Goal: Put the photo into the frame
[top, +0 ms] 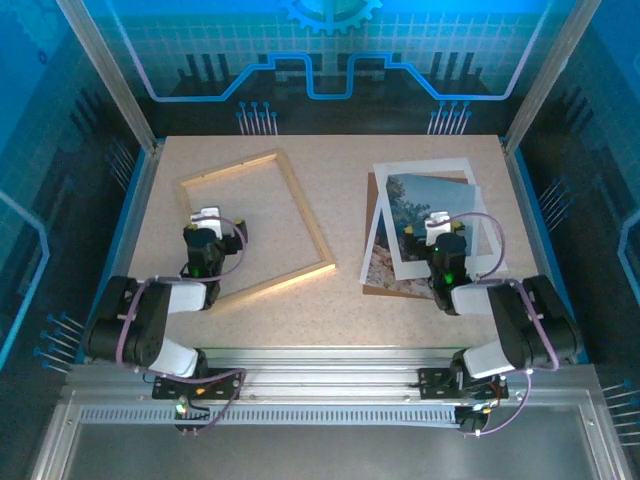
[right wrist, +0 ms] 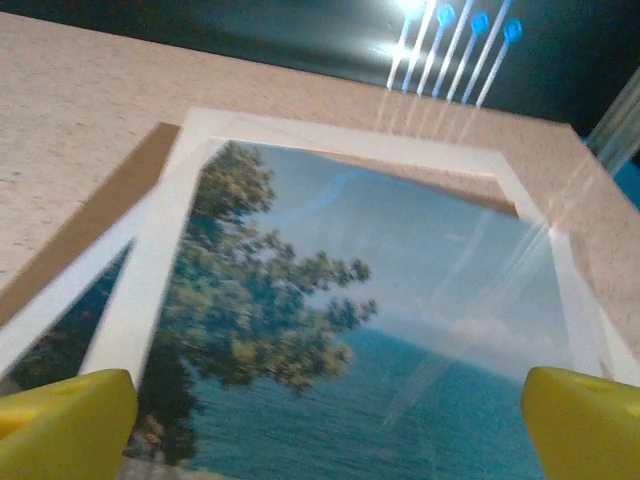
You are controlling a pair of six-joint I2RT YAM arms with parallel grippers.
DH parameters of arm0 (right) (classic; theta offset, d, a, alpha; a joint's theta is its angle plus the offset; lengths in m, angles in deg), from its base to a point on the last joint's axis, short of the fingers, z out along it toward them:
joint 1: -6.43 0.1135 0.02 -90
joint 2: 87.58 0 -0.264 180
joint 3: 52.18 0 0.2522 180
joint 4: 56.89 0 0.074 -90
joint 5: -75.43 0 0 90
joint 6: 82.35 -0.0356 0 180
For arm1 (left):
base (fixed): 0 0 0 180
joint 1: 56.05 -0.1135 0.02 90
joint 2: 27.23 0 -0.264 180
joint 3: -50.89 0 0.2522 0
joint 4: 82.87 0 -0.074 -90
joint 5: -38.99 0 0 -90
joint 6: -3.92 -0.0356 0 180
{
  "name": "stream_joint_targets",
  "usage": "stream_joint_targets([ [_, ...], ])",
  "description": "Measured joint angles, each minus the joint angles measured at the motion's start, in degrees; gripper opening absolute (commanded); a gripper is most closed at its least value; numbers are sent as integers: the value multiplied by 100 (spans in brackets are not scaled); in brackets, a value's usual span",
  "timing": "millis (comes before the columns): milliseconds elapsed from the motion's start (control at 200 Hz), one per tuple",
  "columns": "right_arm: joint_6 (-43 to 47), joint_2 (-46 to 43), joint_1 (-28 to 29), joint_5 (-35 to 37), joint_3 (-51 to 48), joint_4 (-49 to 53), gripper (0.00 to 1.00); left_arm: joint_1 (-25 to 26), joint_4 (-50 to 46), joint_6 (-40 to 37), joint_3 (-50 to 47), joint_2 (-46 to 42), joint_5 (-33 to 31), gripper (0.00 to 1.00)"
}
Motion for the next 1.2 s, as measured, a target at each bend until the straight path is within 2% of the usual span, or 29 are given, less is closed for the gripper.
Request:
stream_joint_targets([
  [130, 24, -483, 452, 258, 763, 796, 100, 96, -699, 85, 201, -920, -219, 99],
  [280, -695, -297, 833, 393, 2562, 2356, 94, 103, -1556, 704, 638, -1370, -385, 99],
  [385, -1156, 365, 1325, 337, 4033, 3510, 93, 101, -2218, 1239, 807, -1414, -409, 99],
  [570, -1644, 1904, 2223, 2, 6054, 5525, 91, 57, -3250, 1829, 874, -1410, -511, 99],
  [710, -1784, 3126, 2527, -400, 7503, 6996, 87, -94, -3436, 2055, 870, -1410, -433, 99],
  [856, -1788, 4227, 2629, -741, 8813, 8343, 83, -223, -3504, 2218, 870, -1410, -68, 99],
  [1056, -1788, 5147, 2627, -1047, 9766, 9451, 78, -299, -3598, 2470, 870, -1410, 581, 99],
  [1201, -1794, 5532, 2627, -1023, 10113, 9812, 68, -299, -3661, 2597, 870, -1408, 970, 99],
])
